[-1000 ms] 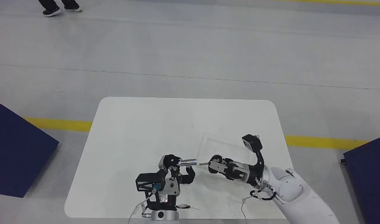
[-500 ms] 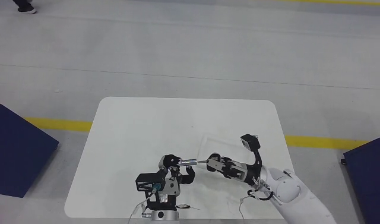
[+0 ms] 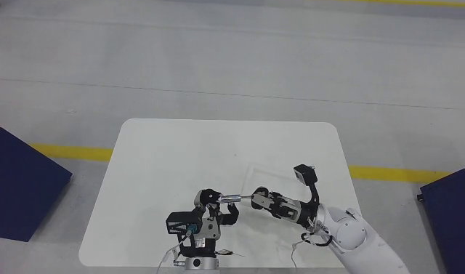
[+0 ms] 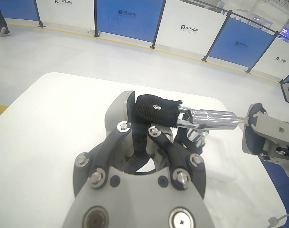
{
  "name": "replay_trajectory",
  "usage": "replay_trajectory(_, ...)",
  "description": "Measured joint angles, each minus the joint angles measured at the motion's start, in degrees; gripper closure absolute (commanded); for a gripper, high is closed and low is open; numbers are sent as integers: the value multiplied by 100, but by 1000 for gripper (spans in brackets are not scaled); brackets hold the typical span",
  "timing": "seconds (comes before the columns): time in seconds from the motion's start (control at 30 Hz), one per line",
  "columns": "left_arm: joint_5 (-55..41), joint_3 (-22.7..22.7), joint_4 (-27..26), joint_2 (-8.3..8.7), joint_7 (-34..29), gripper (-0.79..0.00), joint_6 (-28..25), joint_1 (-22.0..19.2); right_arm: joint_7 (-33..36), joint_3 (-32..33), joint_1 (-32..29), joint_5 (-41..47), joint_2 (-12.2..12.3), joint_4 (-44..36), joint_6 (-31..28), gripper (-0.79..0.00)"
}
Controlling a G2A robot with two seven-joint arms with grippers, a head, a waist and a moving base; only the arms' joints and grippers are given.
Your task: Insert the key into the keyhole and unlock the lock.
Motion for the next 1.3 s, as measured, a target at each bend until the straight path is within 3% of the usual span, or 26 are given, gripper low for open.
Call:
replay_trajectory(0.93, -1, -68, 1, -5, -22, 0, -137, 21, -93, 195, -131, -502, -53, -216, 76, 0)
replay_trajectory(1.3, 195, -166, -27, -36, -157, 0, -434, 134, 397, 287, -94, -450, -14, -264, 24, 0)
